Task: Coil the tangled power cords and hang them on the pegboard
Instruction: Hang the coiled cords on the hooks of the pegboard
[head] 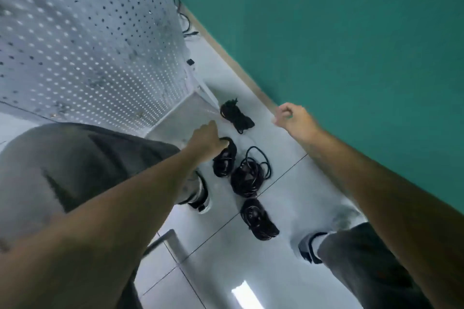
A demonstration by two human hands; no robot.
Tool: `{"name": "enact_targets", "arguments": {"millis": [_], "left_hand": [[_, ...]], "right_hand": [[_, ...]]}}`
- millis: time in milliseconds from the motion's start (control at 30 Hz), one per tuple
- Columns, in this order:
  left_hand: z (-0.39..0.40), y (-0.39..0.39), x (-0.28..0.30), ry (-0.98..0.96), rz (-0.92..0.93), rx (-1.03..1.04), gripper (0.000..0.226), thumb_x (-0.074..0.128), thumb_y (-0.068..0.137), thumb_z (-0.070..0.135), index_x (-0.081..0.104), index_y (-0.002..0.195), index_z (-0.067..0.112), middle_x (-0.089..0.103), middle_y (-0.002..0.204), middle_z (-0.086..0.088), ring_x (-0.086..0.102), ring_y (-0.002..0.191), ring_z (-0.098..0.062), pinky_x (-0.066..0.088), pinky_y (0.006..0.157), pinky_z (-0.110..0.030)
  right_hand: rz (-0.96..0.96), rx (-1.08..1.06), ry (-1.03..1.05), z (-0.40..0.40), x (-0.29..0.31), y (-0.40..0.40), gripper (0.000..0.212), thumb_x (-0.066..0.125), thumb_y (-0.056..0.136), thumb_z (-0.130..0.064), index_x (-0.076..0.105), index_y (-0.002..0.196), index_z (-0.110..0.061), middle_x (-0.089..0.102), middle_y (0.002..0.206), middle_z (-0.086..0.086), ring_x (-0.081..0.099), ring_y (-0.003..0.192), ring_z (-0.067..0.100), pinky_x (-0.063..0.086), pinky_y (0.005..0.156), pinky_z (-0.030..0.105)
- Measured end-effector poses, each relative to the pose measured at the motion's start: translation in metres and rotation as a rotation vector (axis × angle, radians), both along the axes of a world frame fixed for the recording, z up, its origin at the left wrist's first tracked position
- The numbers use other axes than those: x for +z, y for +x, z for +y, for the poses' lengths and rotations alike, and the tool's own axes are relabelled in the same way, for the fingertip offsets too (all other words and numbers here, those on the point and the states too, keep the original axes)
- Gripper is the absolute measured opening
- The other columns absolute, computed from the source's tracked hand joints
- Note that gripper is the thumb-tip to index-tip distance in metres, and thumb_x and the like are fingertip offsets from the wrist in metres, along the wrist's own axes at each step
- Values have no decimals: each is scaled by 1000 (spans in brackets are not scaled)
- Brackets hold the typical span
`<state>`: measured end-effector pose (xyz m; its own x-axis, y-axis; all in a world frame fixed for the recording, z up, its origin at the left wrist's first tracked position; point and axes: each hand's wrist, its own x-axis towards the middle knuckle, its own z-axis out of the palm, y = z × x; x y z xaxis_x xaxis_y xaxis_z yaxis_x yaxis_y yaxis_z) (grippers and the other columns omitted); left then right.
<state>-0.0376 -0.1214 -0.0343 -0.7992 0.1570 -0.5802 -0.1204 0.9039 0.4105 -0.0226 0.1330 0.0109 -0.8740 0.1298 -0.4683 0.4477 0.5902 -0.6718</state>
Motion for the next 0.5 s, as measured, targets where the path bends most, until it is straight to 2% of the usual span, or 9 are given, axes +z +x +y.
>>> {"name": "enact_targets", "arguments": {"millis": [33,133,167,300,400,500], "left_hand": [[4,-7,-23,12,-47,55,70,68,94,43,37,144,5,55,129,-21,57,113,-40,48,83,-39],[17,-24,-85,24,-164,203,69,72,92,39,37,140,4,53,124,-18,55,104,-34,43,71,-35],[20,-29,-103,33,-194,257,67,73,92,39,38,139,4,52,123,-16,55,104,-32,42,71,-35],[26,-38,-164,37,-307,433,76,74,92,41,34,145,5,49,138,-17,54,121,-34,46,84,-37],[24,-34,-199,8,-399,505,86,77,89,46,32,148,4,48,143,-18,53,128,-36,50,99,-42],[23,-27,-217,52,-456,548,92,85,79,51,38,143,5,50,140,-16,54,127,-36,49,105,-45]], "right_hand": [[-36,20,3,1,-25,-13,30,72,94,-13,63,123,-10,66,106,3,61,97,16,39,64,2],[-107,89,0,-1,-88,-52,43,76,93,-20,59,131,-11,63,112,3,63,107,26,44,75,22],[-129,109,1,-2,-106,-65,46,76,92,-22,58,133,-11,63,117,5,63,108,26,44,80,24],[-169,176,31,-12,-171,-112,60,77,91,-26,50,142,-12,57,139,11,59,113,23,46,79,24],[-198,247,79,-27,-213,-136,76,80,88,-31,41,150,-11,50,148,14,54,129,29,46,92,30],[-228,287,99,-38,-239,-148,90,81,86,-38,32,155,-7,45,153,15,47,137,32,42,104,35]]}}
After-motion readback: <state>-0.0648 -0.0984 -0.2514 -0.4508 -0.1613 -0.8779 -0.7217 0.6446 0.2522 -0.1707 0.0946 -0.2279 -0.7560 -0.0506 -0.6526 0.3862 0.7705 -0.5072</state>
